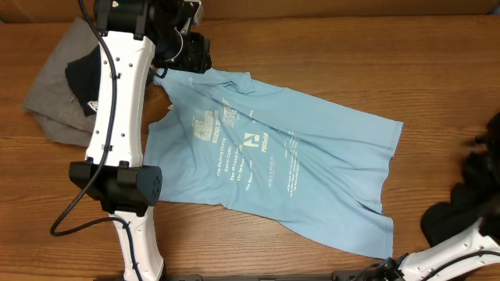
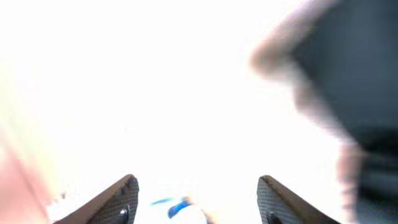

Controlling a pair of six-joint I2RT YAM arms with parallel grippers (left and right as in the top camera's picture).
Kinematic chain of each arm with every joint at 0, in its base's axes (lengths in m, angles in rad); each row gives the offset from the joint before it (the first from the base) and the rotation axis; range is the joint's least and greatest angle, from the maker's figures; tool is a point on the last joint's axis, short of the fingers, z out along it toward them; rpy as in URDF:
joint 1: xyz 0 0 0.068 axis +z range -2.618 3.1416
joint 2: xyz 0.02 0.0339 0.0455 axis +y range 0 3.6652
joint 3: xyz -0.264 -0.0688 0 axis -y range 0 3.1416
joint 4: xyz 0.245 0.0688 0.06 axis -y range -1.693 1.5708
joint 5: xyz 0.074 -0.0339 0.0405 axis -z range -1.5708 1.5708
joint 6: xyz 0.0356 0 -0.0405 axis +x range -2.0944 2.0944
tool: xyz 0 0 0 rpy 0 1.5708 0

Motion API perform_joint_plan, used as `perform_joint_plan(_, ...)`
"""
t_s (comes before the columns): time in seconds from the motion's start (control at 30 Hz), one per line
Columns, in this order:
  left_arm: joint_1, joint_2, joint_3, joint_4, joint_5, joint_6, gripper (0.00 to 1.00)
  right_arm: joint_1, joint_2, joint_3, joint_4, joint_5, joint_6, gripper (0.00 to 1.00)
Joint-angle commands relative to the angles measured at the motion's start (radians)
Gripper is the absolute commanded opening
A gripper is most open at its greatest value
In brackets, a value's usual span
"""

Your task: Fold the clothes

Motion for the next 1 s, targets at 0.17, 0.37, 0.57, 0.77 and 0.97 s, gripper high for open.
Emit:
perform_joint_plan(0.17,0.002,-0.131,0.009,-0.011,-0.006,0.023,0.66,0.315,-0.026,0.001,0.092,0.24,0.019,0.74)
perform_joint_plan(0.37,0.002,-0.258,0.009,-0.036,-0.029,0.023,0.71,0.437,-0.014,-0.02,0.135,0.428,0.06,0.75)
perform_joint_plan(0.57,0.002,-0.355,0.009,-0.068,-0.029,0.023,0.71,0.464,-0.003,-0.021,0.158,0.455,0.076,0.71)
perform_joint_plan(0.77,0.002,-0.436,0.009,-0.103,-0.029,0.023,0.77,0.468,0.068,-0.023,0.137,0.368,0.076,0.66)
perform_joint_plan(0.97,0.002,-0.473,0.008,-0.111,-0.029,0.023,0.79,0.468,0.092,-0.047,0.161,0.339,0.094,0.64)
